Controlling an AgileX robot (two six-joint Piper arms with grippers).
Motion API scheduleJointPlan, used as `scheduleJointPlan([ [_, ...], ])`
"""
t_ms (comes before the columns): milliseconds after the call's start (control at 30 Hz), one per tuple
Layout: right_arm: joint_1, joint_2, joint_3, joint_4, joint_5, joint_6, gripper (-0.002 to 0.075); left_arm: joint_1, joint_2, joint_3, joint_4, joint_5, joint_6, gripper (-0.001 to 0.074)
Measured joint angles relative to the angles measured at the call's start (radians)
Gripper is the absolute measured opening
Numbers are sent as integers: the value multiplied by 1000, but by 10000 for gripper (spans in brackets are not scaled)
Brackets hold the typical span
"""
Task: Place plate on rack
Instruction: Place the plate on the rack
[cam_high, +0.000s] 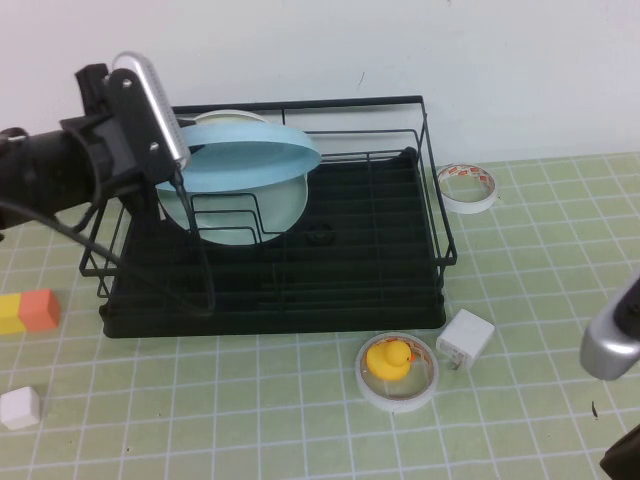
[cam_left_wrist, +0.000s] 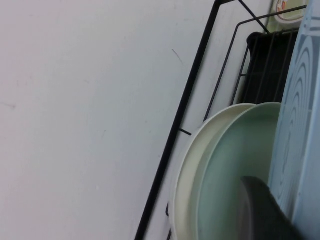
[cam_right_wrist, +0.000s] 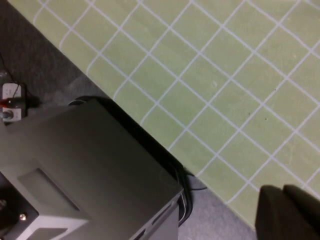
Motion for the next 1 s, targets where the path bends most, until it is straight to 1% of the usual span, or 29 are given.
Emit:
scheduleJointPlan([
  [233, 0, -20, 6, 0, -6, 8, 0, 0, 86, -23, 0, 8, 0, 111],
  [500, 0, -28, 6, 0, -10, 8, -1, 0, 120, -33, -4, 15, -18, 112],
  [667, 0, -28, 6, 0, -10, 8, -1, 0, 125, -35, -6, 17, -12, 140],
  [833, 0, -28, 6, 0, -10, 13, -1, 0, 131, -75, -4, 5, -3, 146],
  [1000, 0, -28, 6, 0, -10, 26, -1, 0, 140, -130, -4, -43, 2, 146],
])
